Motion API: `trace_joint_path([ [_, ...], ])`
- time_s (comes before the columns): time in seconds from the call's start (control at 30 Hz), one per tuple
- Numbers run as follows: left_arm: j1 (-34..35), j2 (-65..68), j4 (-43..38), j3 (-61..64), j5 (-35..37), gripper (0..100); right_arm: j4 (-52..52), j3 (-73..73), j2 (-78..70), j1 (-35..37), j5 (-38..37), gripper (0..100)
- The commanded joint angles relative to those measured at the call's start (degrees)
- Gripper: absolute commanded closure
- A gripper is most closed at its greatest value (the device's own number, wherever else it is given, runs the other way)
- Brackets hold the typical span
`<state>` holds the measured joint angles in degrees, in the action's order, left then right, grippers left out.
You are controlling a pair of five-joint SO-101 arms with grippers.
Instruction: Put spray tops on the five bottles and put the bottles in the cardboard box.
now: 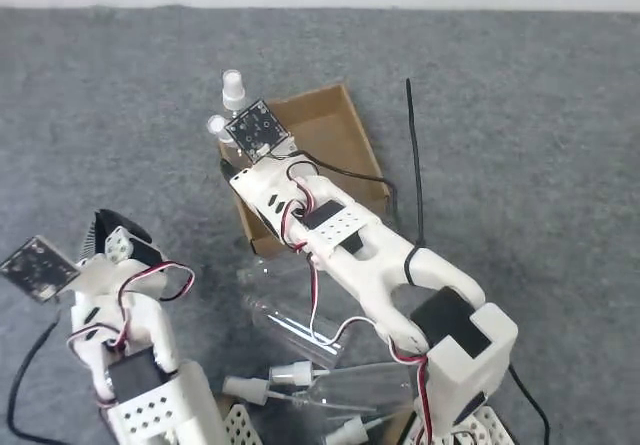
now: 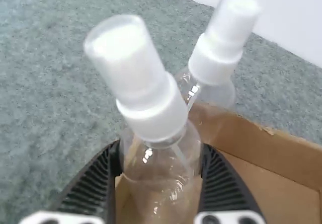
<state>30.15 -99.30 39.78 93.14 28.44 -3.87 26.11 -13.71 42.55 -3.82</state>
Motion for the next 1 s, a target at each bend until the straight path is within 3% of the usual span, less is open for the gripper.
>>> trace_joint_path([
  [0.0, 0.18, -1.23, -1.67, -0.22, -0.44, 99, -1.01, -3.25, 0.48, 0.48, 4.84, 98.8],
  [0.23, 0.18, -1.23, -1.67, -0.22, -0.44, 99, -1.01, -3.25, 0.04, 0.48, 5.45, 98.6],
  [0.43, 0.18, -1.23, -1.85, 0.31, -0.44, 99, -0.48, -3.16, -0.04, 0.57, 5.8, 86.7],
  [0.77, 0.18, -1.23, -1.93, 0.4, -0.44, 99, 1.89, -3.25, 0.31, 0.57, 5.45, 85.0],
  [0.97, 0.18, -1.23, -1.93, 0.4, -0.44, 99, 2.33, -3.25, 0.4, 0.66, 5.45, 76.0],
])
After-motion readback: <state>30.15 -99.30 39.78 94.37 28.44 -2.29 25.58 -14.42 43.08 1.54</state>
